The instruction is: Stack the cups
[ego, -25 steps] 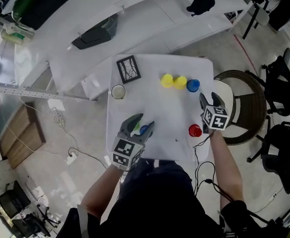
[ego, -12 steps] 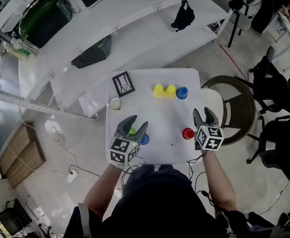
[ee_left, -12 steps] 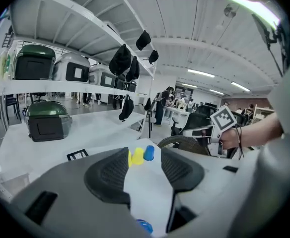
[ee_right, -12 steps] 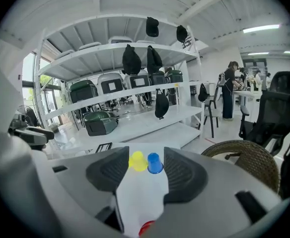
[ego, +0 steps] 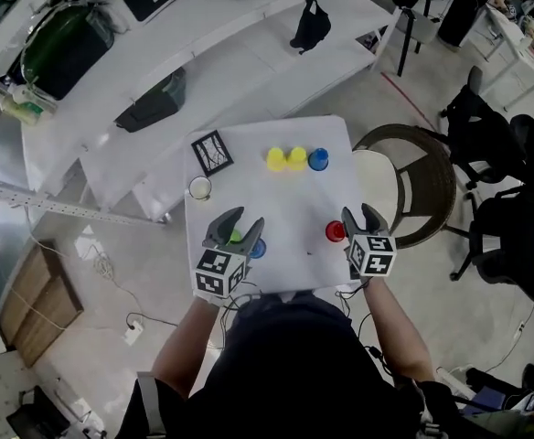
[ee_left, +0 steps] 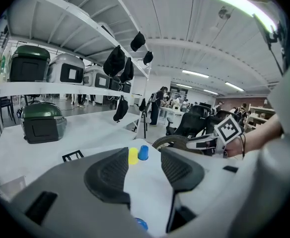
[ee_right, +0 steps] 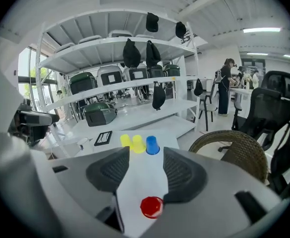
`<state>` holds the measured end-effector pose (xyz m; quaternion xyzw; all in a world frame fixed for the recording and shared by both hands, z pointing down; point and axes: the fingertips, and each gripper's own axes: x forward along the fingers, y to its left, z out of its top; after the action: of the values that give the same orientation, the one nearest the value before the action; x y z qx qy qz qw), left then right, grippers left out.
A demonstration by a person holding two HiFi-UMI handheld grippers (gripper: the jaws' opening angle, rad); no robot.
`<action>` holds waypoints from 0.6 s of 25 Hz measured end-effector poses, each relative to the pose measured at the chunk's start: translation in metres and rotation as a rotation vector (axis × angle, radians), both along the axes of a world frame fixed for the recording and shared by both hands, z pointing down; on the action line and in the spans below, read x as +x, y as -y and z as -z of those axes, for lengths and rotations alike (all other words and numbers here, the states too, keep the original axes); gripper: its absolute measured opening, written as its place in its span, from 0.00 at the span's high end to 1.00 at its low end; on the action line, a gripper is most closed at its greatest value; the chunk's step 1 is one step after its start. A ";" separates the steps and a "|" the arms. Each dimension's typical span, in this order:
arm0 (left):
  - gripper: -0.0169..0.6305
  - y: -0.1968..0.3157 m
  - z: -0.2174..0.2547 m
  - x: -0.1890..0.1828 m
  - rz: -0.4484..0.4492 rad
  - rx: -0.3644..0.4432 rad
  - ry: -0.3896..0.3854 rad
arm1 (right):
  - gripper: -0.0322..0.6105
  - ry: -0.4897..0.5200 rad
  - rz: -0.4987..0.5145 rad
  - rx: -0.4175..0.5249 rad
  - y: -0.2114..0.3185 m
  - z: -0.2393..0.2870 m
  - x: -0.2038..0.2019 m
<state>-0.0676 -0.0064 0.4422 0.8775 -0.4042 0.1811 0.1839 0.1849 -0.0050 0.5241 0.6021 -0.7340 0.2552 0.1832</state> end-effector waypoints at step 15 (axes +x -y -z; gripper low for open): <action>0.66 -0.042 -0.098 -0.058 -0.012 -0.160 0.197 | 0.63 -0.007 -0.017 -0.098 -0.042 -0.043 -0.013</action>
<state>-0.1260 0.0357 0.5405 0.8403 -0.3994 0.2993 0.2115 0.1719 0.0369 0.5675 0.5996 -0.7149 0.2901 0.2129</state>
